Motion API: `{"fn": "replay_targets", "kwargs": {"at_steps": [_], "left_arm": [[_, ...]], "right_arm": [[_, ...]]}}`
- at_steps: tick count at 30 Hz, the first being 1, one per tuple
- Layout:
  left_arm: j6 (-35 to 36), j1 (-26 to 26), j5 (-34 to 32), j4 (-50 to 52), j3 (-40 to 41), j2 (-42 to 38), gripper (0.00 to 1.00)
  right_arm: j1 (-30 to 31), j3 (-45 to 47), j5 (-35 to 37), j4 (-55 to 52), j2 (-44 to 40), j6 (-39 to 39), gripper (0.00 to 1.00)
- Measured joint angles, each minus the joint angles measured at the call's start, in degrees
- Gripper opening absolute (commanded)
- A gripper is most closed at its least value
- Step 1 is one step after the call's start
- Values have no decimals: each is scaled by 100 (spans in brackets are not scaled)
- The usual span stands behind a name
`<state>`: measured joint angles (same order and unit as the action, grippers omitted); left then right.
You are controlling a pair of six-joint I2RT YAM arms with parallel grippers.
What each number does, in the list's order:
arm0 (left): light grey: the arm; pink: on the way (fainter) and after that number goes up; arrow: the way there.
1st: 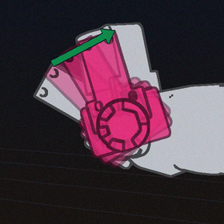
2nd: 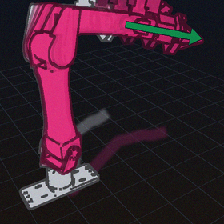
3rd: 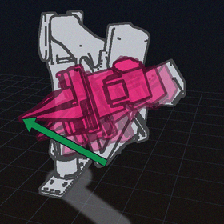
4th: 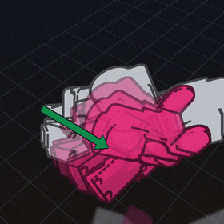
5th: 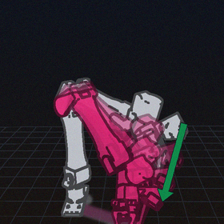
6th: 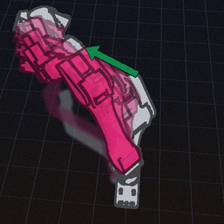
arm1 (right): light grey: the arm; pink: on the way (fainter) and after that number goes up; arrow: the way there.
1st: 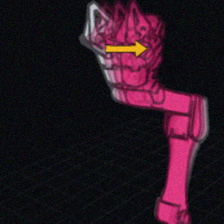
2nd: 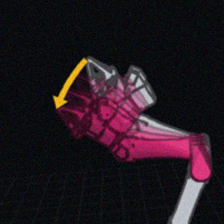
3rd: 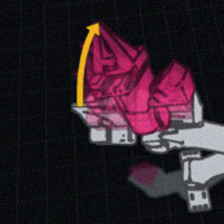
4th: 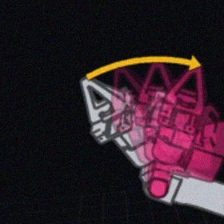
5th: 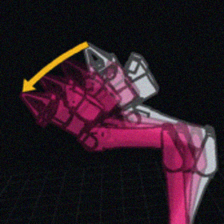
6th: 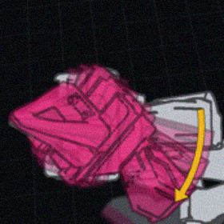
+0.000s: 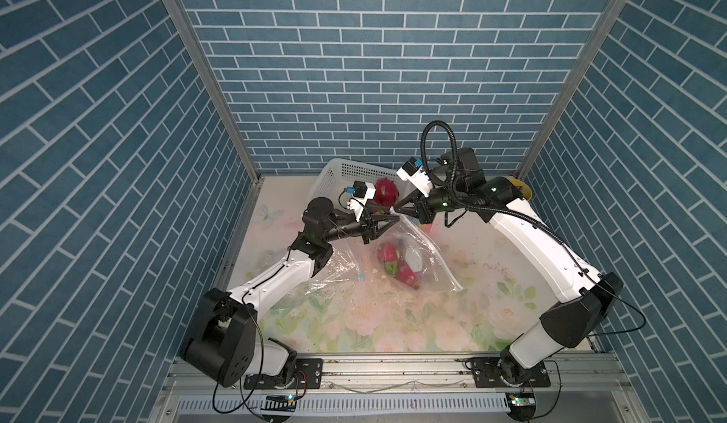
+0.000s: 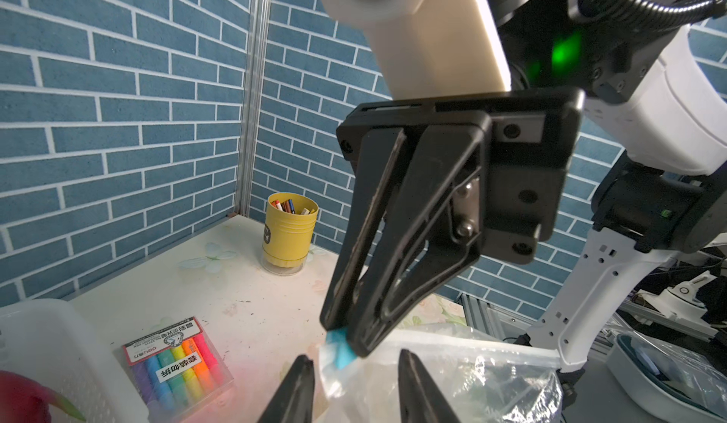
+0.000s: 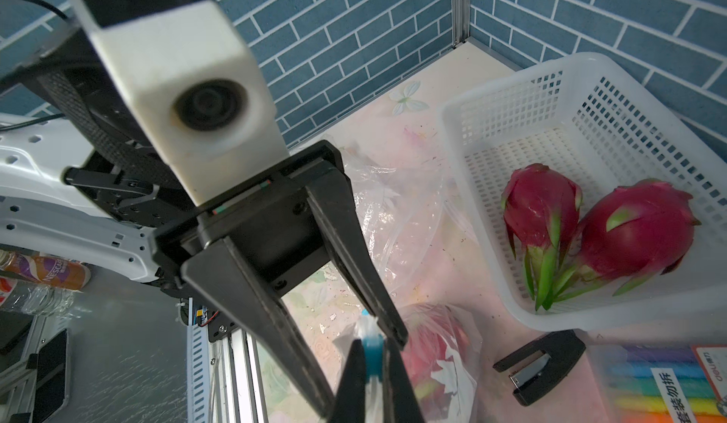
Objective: Open the zip-top bag and take out the dragon fruit
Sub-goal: Unzip the zipper on the zipper food storage bag.
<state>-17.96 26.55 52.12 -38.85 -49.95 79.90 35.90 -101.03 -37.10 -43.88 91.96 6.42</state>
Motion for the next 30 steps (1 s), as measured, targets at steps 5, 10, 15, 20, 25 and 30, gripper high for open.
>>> {"fn": "replay_targets", "kwargs": {"at_steps": [5, 10, 15, 20, 25, 30], "left_arm": [[-22, 0, 46, -4, -15, 317, 15], [-85, 11, 179, -96, -125, 531, 0], [-170, 11, 190, -138, -125, 518, 0], [-177, 9, 164, -142, -125, 402, 0], [-199, 9, 170, -168, -125, 389, 0], [-240, 9, 173, -179, -125, 389, 0]], "right_arm": [[0, 0, 2, -11, -9, -2, 2], [-7, 0, 63, -55, -13, -9, 5], [-7, 0, 74, -59, -37, -52, 36], [-4, -4, 131, -46, -79, -57, 43], [9, -7, 225, -37, -79, -57, 42], [74, -7, 450, 15, -79, -68, 32]]}}
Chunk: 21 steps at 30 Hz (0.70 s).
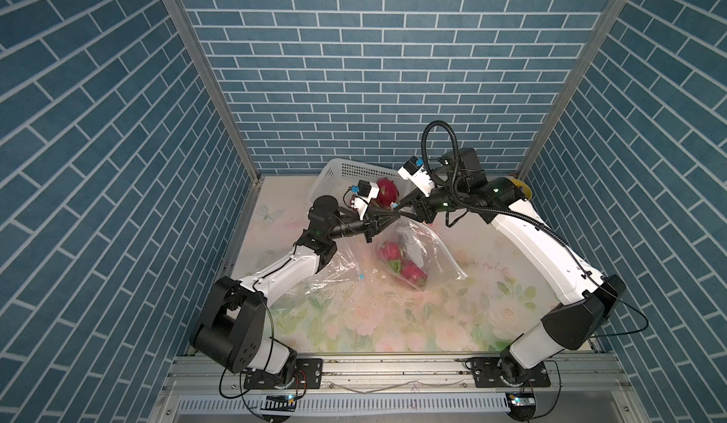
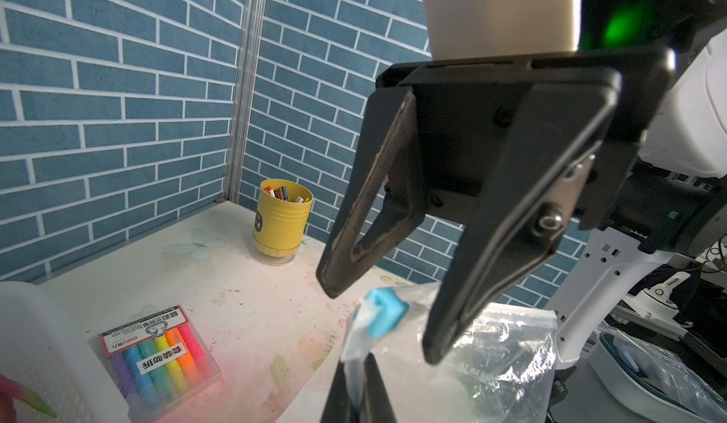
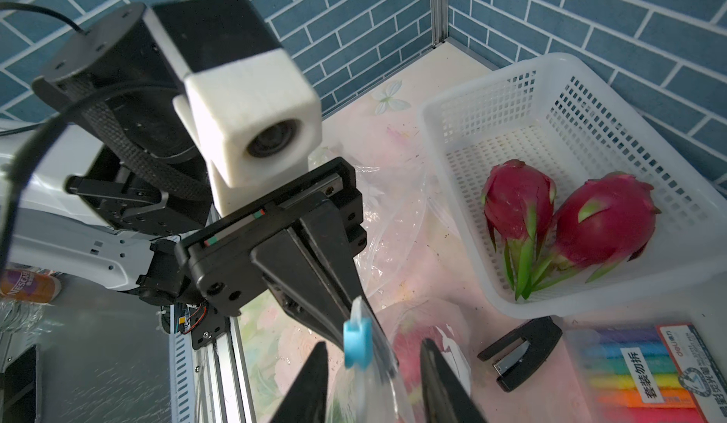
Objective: Open the zip-top bag and take out the dragon fruit
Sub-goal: Unzip the zipper on the zipper food storage bag.
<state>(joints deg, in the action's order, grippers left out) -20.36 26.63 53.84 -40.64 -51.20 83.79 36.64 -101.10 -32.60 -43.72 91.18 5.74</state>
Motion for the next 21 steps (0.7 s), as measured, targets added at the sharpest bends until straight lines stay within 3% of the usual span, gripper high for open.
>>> {"fn": "replay_targets", "kwargs": {"at_steps": [12, 14, 17, 18, 21], "left_arm": [[-90, 0, 0, -44, 0, 0, 2], [-87, 0, 0, -44, 0, 0, 13], [-149, -2, -2, -50, 2, 0, 44], [-151, -2, -7, -57, 2, -7, 50], [-170, -26, -13, -33, 11, -107, 54]], "right_arm": [[125, -39, 442, 116, 31, -81, 9], [125, -39, 457, 116, 42, -94, 8], [125, -39, 459, 116, 44, -94, 7], [125, -42, 457, 116, 44, -90, 7], [122, -92, 442, 57, 46, -52, 7]]}}
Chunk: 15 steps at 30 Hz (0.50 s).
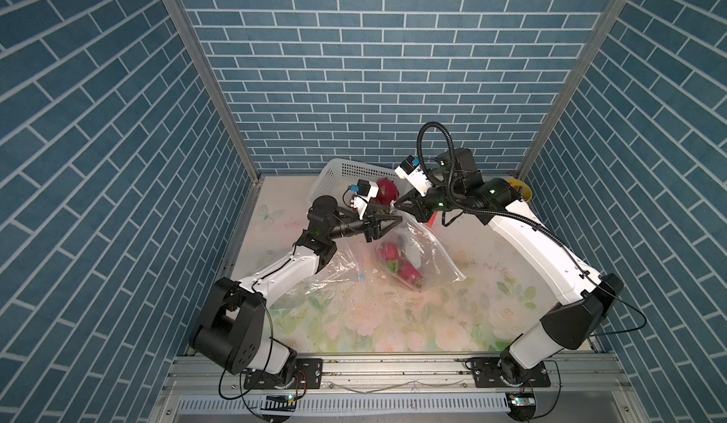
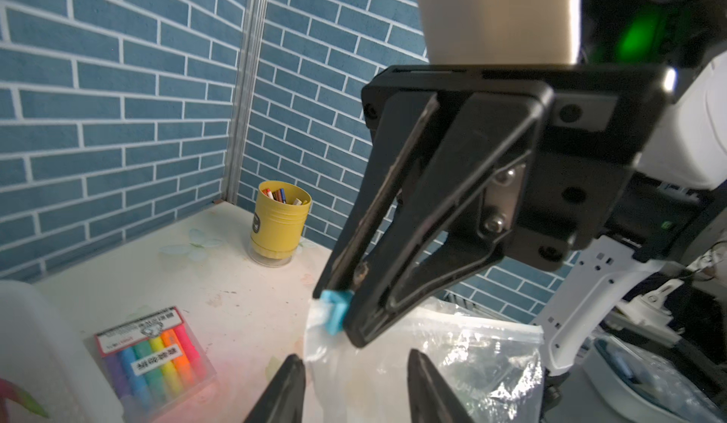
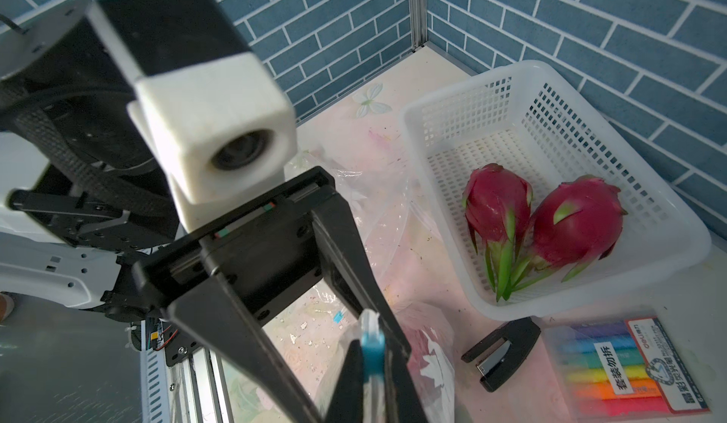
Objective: Open the zip-top bag and take out the dragon fruit
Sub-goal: Unzip the zipper on the zipper food storage bag.
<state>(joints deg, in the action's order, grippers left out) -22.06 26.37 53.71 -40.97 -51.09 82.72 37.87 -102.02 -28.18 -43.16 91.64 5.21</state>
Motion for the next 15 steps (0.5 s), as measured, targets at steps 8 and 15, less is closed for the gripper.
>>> {"fn": "replay_targets", "kwargs": {"at_steps": [8, 15], "left_arm": [[-638, -396, 17, -903, 140, -389, 48], [-1510, -426, 225, -1871, 129, 55, 43]], "right_arm": [[0, -442, -238, -350, 2, 282, 7], [0, -321, -291, -435, -2, 326, 7]]}}
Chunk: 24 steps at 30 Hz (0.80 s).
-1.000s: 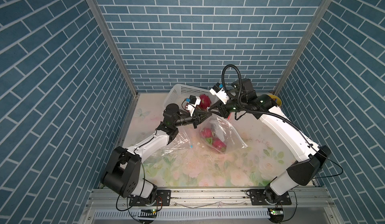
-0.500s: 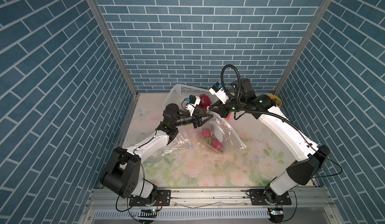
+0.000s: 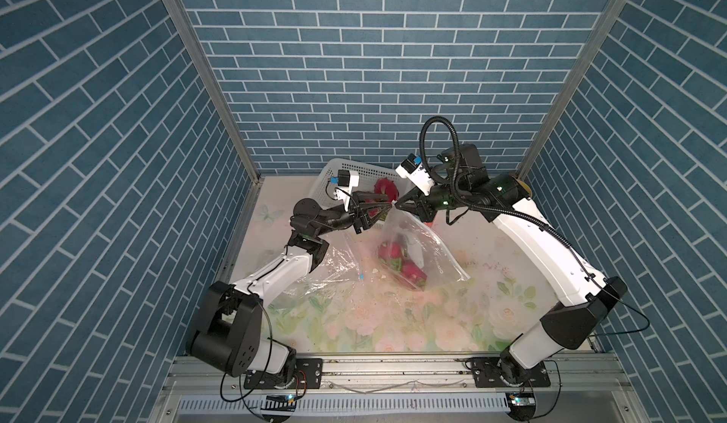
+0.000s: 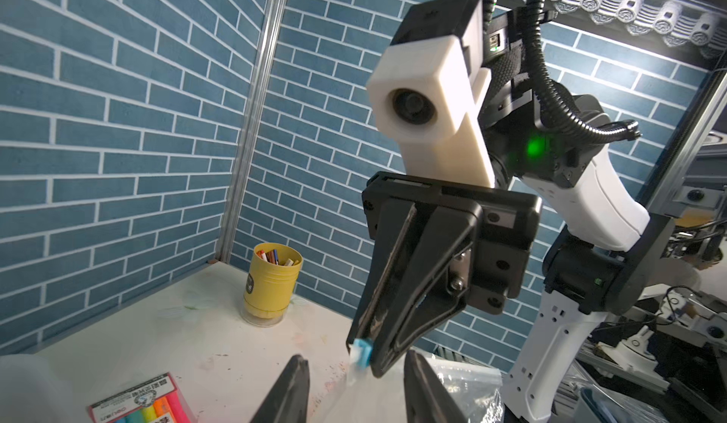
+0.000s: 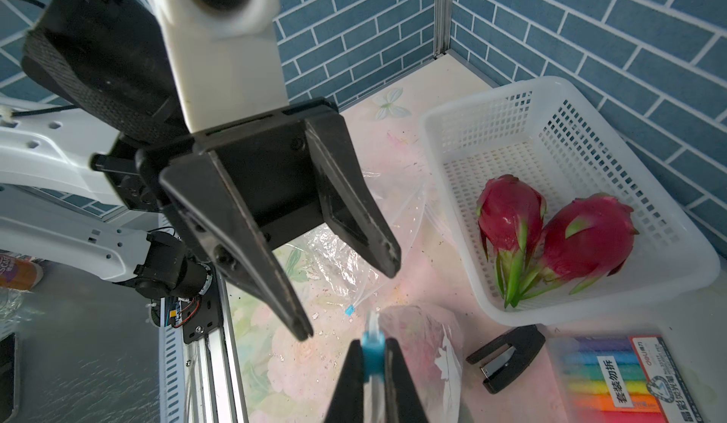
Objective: Open the zip-top bag and take out the dragon fruit
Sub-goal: Unzip the zipper on the zipper food storage bag.
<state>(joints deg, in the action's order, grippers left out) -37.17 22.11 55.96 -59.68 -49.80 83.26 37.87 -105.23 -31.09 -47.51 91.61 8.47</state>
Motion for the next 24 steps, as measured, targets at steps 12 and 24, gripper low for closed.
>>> {"fn": "replay_targets", "kwargs": {"at_steps": [12, 24], "left_arm": [[-341, 81, 70, -219, -151, 424, 49], [-555, 181, 214, -426, -332, 581, 0]], "right_arm": [[-9, 133, -72, 46, -11, -2, 7], [-70, 229, 37, 140, -57, 0, 7]]}}
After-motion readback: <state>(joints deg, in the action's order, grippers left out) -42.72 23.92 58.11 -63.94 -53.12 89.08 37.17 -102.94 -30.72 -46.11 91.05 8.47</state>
